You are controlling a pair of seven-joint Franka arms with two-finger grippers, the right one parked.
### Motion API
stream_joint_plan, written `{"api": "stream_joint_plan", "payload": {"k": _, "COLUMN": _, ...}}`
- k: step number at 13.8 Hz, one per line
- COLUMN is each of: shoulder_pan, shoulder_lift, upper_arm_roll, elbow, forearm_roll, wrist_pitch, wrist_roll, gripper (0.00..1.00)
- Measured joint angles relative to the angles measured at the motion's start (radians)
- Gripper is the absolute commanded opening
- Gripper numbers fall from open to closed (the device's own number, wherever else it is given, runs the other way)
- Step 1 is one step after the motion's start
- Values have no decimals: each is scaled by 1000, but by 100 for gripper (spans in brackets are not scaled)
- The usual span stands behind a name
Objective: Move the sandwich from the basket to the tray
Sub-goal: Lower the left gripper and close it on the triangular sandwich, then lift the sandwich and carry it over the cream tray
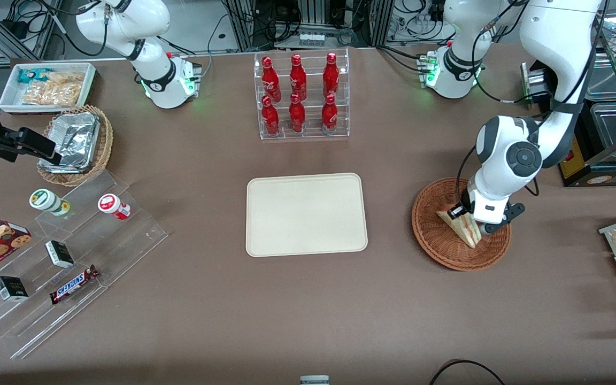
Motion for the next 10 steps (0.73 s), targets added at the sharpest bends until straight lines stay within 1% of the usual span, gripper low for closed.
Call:
{"api": "stream_joint_plan", "payload": {"k": 1, "shoulder_pan": 0, "shoulder_lift": -1, "upper_arm_roll": 0, "elbow": 36, "forearm_roll": 3, "wrist_pitch": -51, "wrist_roll": 1, "gripper": 9}}
{"api": "stream_joint_plan", "payload": {"k": 2, "shoulder_pan": -1, "shoulder_lift": -3, "upper_arm_roll": -1, "elbow": 96, "forearm_roll": 6, "wrist_pitch": -149, "wrist_roll": 7, "gripper": 9}}
{"api": "stream_joint_plan", "payload": {"k": 4, "shoulder_pan": -9, "shoulder_lift": -10, "upper_arm_roll": -9, "elbow": 265, "forearm_roll": 11, "wrist_pitch": -394, "wrist_roll": 36, "gripper": 9}}
{"api": "stream_joint_plan", "payload": {"k": 6, "shoulder_pan": -45, "shoulder_lift": -20, "upper_arm_roll": -18, "elbow": 415, "forearm_roll": 10, "wrist_pitch": -575, "wrist_roll": 41, "gripper": 9}}
{"api": "stream_joint_plan", "payload": {"k": 8, "shoulder_pan": -131, "shoulder_lift": -24, "upper_arm_roll": -24, "elbow": 496, "forearm_roll": 9, "wrist_pitch": -650, "wrist_roll": 22, "gripper": 10}}
{"api": "stream_joint_plan", "payload": {"k": 10, "shoulder_pan": -250, "shoulder_lift": -14, "upper_arm_roll": -29, "elbow": 504, "forearm_roll": 9, "wrist_pitch": -652, "wrist_roll": -33, "gripper": 10}}
